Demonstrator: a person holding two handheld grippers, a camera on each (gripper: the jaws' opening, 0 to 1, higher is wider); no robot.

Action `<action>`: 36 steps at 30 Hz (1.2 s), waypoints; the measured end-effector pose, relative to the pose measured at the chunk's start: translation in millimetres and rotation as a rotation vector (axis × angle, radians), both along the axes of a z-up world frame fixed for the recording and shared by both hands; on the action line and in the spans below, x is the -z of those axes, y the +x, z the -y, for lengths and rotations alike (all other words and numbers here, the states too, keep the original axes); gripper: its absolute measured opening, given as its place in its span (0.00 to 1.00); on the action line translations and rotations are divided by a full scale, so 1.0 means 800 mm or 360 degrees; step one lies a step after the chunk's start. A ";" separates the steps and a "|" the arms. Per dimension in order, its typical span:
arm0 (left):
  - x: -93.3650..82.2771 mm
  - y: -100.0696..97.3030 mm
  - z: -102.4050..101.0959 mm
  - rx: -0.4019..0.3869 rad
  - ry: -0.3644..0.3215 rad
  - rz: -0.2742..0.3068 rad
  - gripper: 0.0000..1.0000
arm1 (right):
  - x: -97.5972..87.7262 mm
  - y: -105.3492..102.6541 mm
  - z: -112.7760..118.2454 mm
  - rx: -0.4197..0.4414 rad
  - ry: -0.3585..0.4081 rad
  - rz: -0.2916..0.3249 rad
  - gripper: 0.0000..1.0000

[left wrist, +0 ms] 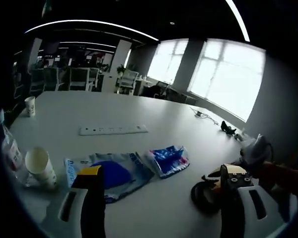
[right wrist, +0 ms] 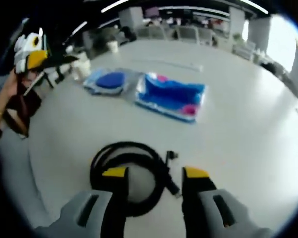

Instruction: Arrange the tabletop items into an orderly group along one side of the table until the central work area is clear of visible clutter.

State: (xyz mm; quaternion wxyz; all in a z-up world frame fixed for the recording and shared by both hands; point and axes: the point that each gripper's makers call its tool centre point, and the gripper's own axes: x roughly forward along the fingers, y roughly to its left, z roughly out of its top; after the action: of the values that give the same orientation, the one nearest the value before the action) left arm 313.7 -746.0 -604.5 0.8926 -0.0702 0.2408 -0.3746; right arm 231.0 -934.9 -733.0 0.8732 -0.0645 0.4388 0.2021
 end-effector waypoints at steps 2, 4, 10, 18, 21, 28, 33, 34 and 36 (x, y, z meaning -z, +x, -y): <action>-0.001 -0.003 -0.002 0.0013 0.0005 0.0012 0.98 | 0.001 0.000 0.002 -0.0008 -0.0023 0.0008 0.31; 0.001 -0.004 -0.007 0.0013 0.0011 0.0002 0.98 | 0.002 0.001 0.003 -0.0007 -0.0030 0.0009 0.29; 0.006 -0.009 -0.020 0.0010 0.0037 -0.0020 0.98 | 0.006 0.003 0.008 -0.0006 -0.0069 0.0002 0.26; 0.006 -0.017 -0.040 0.0015 0.0136 0.0016 0.99 | 0.010 0.004 0.013 -0.0016 -0.0127 -0.0006 0.18; 0.005 -0.019 -0.045 0.0017 0.0148 0.0020 0.99 | 0.011 0.003 0.014 -0.0017 -0.0134 -0.0009 0.17; 0.006 -0.024 -0.062 0.0006 0.0169 0.0008 0.98 | 0.011 0.000 0.010 -0.0081 -0.0156 0.0001 0.11; 0.004 -0.024 -0.072 -0.0020 0.0161 -0.0010 0.98 | 0.011 -0.001 0.012 -0.0052 -0.0159 -0.0023 0.08; 0.003 -0.024 -0.074 -0.0027 0.0158 -0.0015 0.98 | 0.011 -0.001 0.011 -0.0051 -0.0157 -0.0025 0.08; 0.001 -0.025 -0.077 -0.0027 0.0151 -0.0003 0.98 | 0.007 -0.003 0.010 -0.0041 -0.0140 -0.0020 0.08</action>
State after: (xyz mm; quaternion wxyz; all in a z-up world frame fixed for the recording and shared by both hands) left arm 293.9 -684.3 -605.0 0.8979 -0.0301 0.2585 -0.3551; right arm 228.8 -942.8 -738.6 0.8641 -0.1073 0.4518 0.1942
